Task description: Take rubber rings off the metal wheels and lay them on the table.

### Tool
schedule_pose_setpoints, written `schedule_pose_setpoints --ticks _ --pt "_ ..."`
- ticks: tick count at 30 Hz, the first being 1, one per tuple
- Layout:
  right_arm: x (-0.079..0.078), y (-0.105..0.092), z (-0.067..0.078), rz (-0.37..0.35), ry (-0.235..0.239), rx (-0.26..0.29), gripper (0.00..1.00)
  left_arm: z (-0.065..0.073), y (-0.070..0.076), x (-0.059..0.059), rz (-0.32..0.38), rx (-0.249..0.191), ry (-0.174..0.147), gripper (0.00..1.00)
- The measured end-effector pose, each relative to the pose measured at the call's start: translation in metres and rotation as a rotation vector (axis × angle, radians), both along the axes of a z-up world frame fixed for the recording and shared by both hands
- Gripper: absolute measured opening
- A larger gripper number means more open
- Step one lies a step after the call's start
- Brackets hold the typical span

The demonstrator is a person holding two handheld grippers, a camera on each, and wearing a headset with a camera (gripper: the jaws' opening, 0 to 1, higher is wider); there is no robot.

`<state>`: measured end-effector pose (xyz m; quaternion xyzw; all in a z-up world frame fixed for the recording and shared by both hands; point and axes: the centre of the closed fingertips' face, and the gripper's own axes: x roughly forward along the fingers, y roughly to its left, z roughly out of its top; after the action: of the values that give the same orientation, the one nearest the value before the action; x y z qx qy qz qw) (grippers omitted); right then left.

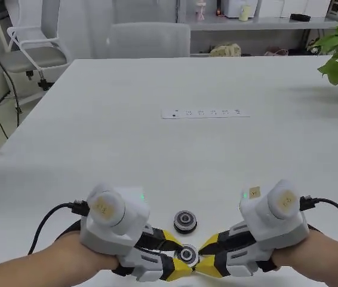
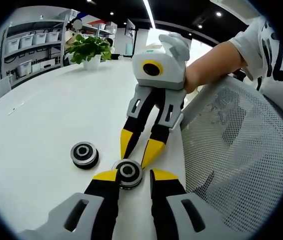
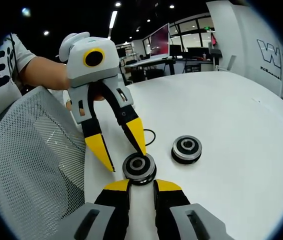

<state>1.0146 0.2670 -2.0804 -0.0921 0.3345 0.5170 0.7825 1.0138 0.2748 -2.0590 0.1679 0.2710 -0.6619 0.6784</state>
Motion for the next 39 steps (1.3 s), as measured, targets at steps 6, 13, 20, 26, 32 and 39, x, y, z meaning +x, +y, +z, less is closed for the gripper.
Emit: schedule_pose_setpoints --ticks 6,13,20,26,32,39 --pt "0.0003 0.0001 -0.0004 0.003 -0.009 -0.006 0.13 -0.0009 -0.0018 0.005 0.016 0.004 -0.031 0.13" --pt "-0.0007 0.0018 -0.0007 0.02 -0.023 -0.015 0.11 -0.0032 -0.0022 0.0067 0.007 0.015 -0.117 0.08" --pt "-0.0005 0.0009 -0.0007 0.019 -0.021 -0.016 0.1 -0.0031 -0.0012 0.0076 0.009 0.008 -0.134 0.07" --pt "-0.0004 -0.0018 -0.0009 0.001 0.005 -0.004 0.03 -0.0026 -0.0012 0.0071 0.016 0.001 -0.135 0.07" --pt "0.0022 -0.0026 -0.0011 -0.032 0.026 0.005 0.0 -0.0025 -0.0009 0.0074 0.02 0.0 -0.137 0.07" --pt "0.0067 -0.0052 -0.0013 -0.116 0.102 0.05 0.0 -0.0025 -0.0012 0.0073 0.026 0.01 -0.14 0.07"
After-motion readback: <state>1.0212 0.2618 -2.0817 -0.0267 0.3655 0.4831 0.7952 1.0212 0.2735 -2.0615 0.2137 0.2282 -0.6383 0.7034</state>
